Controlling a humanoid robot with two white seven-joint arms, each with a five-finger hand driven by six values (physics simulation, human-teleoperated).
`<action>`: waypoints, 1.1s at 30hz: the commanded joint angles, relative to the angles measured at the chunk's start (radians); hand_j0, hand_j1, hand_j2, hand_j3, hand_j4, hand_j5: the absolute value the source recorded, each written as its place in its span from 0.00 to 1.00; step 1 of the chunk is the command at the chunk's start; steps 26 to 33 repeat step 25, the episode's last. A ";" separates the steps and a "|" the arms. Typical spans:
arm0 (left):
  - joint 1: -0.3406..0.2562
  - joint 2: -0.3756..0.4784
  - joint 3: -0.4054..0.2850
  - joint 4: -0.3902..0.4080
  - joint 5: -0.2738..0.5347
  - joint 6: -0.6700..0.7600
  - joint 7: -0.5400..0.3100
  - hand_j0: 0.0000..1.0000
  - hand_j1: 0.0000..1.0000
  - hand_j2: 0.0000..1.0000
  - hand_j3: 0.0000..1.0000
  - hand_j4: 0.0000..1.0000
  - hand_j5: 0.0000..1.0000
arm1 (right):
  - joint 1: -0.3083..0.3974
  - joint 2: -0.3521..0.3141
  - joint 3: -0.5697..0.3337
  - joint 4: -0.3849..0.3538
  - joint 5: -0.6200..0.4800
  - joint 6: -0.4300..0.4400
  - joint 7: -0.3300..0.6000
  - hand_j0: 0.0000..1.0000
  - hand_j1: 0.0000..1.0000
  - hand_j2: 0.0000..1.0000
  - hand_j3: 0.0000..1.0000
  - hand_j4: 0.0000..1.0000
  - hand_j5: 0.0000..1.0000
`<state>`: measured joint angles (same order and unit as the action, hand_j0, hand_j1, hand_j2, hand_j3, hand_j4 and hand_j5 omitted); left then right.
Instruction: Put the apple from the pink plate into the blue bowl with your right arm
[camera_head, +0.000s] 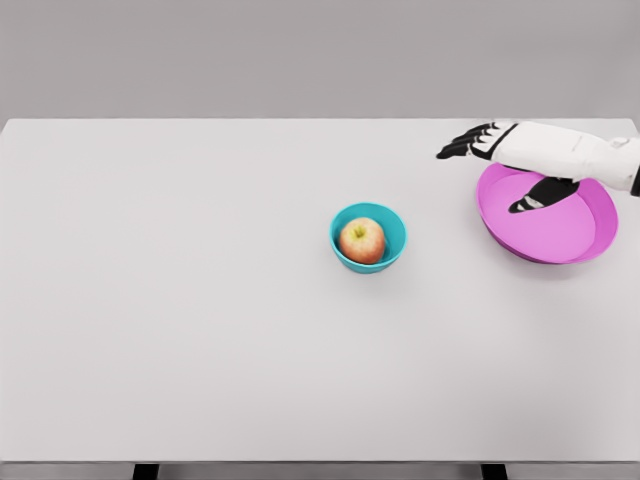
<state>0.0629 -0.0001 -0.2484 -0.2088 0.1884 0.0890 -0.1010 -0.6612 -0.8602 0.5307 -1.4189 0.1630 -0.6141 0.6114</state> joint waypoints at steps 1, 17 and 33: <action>0.000 0.000 0.000 0.000 0.000 0.000 0.000 1.00 1.00 1.00 1.00 1.00 1.00 | 0.000 -0.007 -0.024 0.009 -0.007 0.003 -0.001 1.00 1.00 1.00 1.00 1.00 1.00; 0.000 0.000 0.000 0.000 0.000 0.000 0.000 1.00 1.00 1.00 1.00 1.00 1.00 | 0.180 0.090 -0.239 0.014 0.003 0.003 -0.001 1.00 1.00 1.00 1.00 1.00 1.00; 0.000 0.000 -0.003 -0.001 0.006 -0.002 -0.002 1.00 1.00 1.00 1.00 1.00 1.00 | 0.187 0.093 -0.261 0.012 0.003 0.003 -0.001 1.00 1.00 1.00 1.00 1.00 1.00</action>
